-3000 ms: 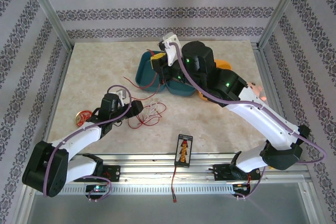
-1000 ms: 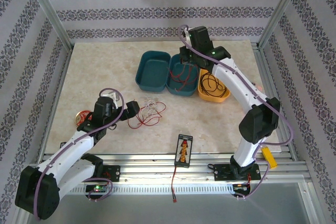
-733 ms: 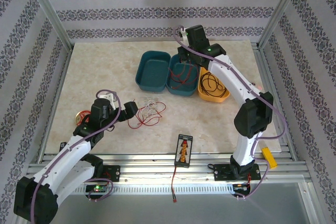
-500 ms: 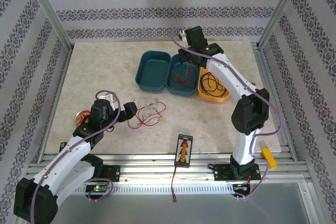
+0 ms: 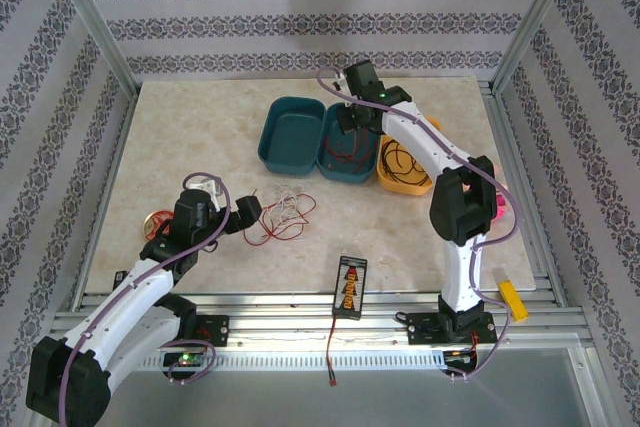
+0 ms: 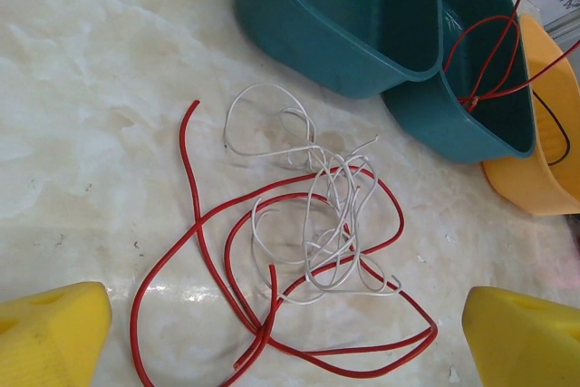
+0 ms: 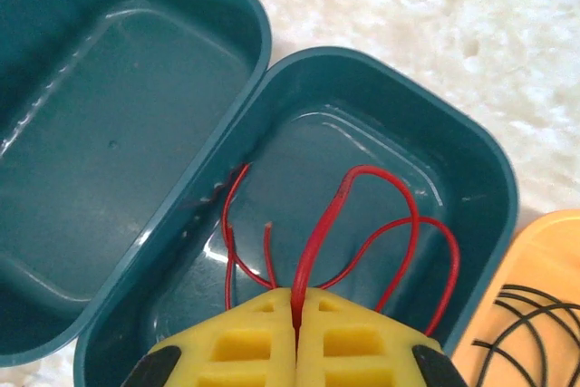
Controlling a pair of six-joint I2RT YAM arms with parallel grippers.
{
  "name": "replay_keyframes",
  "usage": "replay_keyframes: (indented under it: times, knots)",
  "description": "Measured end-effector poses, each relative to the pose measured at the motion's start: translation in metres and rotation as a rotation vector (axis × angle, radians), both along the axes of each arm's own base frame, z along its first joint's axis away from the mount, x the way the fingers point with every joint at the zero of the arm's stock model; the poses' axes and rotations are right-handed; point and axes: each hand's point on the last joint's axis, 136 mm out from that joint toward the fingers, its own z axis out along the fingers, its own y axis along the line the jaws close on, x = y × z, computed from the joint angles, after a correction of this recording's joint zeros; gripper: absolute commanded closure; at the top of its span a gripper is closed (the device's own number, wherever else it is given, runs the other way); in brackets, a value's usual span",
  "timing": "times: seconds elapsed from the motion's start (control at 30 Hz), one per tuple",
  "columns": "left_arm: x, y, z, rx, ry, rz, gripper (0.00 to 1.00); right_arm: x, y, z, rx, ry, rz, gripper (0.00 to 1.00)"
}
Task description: Untangle the cables
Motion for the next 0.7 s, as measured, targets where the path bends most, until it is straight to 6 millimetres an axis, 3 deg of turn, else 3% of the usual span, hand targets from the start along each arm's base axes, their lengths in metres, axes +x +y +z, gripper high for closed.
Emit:
replay_keyframes:
  times: [0.23, 0.53, 0.7]
  knots:
    - [0.000, 0.000, -0.001, 0.000, 0.002, 0.000, 0.01, -0.003, 0.006, -0.018, 0.025, 0.058, 0.004, 1.00]
    - [0.000, 0.000, -0.001, 0.000, 0.004, 0.000, 0.01, 0.002, 0.002, -0.080, -0.014, 0.194, -0.032, 1.00]
    - [-0.001, 0.000, -0.002, -0.001, 0.005, -0.002, 0.01, 0.010, 0.004, -0.093, -0.017, 0.216, -0.047, 0.90]
